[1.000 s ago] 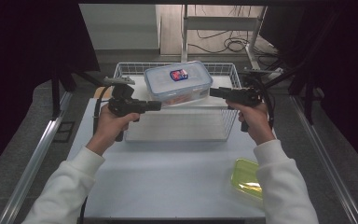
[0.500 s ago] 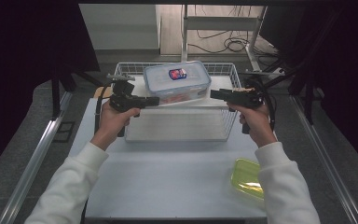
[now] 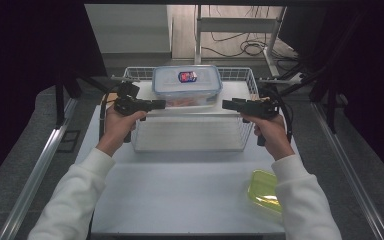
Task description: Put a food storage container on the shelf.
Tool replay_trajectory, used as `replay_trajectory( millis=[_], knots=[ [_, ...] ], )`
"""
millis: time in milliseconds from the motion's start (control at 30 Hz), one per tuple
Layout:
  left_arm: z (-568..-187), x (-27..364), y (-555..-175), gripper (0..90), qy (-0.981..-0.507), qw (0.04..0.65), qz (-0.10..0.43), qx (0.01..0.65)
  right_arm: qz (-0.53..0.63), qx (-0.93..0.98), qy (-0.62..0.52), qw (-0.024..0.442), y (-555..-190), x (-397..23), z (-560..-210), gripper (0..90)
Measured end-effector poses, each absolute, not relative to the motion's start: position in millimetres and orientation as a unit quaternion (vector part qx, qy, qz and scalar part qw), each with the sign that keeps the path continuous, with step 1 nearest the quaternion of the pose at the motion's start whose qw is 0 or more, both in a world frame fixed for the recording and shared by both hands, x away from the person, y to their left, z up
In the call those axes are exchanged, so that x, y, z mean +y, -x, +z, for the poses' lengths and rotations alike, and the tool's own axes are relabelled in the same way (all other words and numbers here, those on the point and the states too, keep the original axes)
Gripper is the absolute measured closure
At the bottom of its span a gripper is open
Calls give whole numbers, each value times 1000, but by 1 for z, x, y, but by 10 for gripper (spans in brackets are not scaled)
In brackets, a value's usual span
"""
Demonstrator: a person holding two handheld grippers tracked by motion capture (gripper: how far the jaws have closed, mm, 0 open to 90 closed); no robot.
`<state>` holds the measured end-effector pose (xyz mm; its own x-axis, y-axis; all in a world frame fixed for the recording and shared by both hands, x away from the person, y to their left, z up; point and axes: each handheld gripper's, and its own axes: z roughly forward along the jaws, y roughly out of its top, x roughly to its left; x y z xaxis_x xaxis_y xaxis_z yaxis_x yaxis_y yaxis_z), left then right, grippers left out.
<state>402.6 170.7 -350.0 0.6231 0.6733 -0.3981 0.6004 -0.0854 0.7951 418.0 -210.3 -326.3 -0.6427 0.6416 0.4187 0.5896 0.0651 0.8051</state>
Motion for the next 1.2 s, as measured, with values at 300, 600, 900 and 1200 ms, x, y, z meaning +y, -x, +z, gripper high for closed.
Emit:
replay_trajectory(
  millis=[300, 600, 900, 1200],
  knots=[
    [-345, 176, -392, 900, -735, 527, 41, 424, 543, 728, -417, 25, -413, -215, -330, 424],
    [-356, 184, -353, 764, -735, 519, 57, 433, 545, 732, -408, 28, -392, -227, -345, 419],
    [-391, 189, -312, 385, -739, 501, 55, 446, 537, 741, -402, 30, -365, -238, -368, 375],
    [-434, 195, -291, 319, -745, 496, 36, 446, 506, 761, -403, 42, -336, -248, -394, 378]
  ],
)
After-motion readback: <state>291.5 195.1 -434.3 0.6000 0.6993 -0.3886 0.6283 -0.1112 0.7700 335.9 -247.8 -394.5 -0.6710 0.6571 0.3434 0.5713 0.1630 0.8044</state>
